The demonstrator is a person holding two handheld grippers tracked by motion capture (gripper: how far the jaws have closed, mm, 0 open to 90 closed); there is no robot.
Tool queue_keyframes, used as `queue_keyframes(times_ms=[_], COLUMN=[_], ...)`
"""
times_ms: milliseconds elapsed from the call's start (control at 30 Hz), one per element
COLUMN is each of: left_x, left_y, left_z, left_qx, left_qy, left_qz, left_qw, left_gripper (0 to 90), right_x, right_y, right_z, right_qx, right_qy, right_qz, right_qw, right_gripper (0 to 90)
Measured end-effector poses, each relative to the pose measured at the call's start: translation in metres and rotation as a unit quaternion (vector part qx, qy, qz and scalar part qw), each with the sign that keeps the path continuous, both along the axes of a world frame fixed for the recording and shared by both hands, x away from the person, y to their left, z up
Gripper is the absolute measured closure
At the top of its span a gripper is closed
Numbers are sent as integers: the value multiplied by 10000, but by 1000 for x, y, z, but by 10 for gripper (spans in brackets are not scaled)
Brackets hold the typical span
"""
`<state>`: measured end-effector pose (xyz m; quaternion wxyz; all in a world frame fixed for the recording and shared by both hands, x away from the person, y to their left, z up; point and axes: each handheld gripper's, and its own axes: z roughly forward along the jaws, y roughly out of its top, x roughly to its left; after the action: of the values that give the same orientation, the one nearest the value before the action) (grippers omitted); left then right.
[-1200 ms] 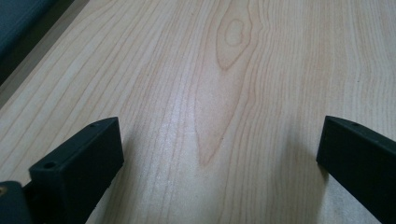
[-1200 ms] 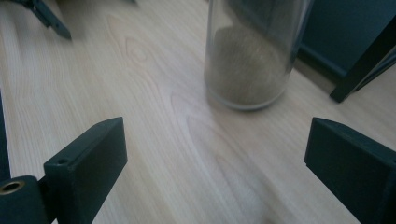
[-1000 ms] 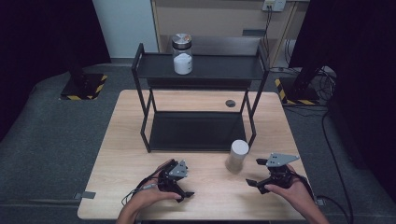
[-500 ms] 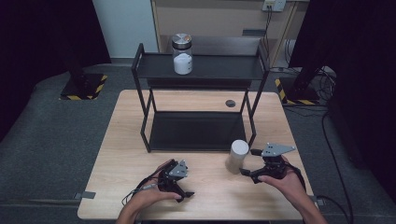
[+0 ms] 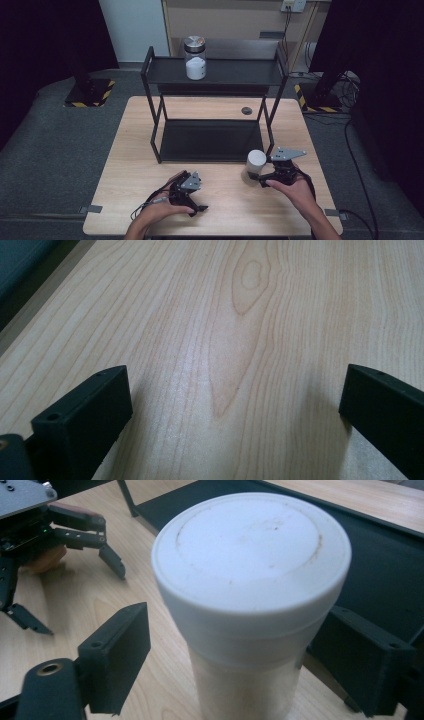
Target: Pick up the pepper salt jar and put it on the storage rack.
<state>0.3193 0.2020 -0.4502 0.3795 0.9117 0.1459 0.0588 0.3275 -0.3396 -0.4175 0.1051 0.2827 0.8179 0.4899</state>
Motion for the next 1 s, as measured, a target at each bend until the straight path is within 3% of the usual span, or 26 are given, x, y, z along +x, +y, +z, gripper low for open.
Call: queue_keyframes(times_ms=[567, 833, 1000], left_x=[0, 0, 0], left_y=[0, 0, 0], left_z=[0, 0, 0], left_qx=[-1, -5, -7], left_qy=[0, 2, 5], left_qz=[2, 5, 5], left_qw=[10000, 10000, 10000], left_gripper=[0, 0, 0], right_x=[-6, -15, -17], right_y=[7, 10, 9], right_z=[-11, -13, -9], right_qx=[169, 46, -43], right_qy=[-269, -556, -645], right_qz=[-231, -258, -112], right_qw=[9992, 9981, 9978], right_gripper=[331, 359, 360])
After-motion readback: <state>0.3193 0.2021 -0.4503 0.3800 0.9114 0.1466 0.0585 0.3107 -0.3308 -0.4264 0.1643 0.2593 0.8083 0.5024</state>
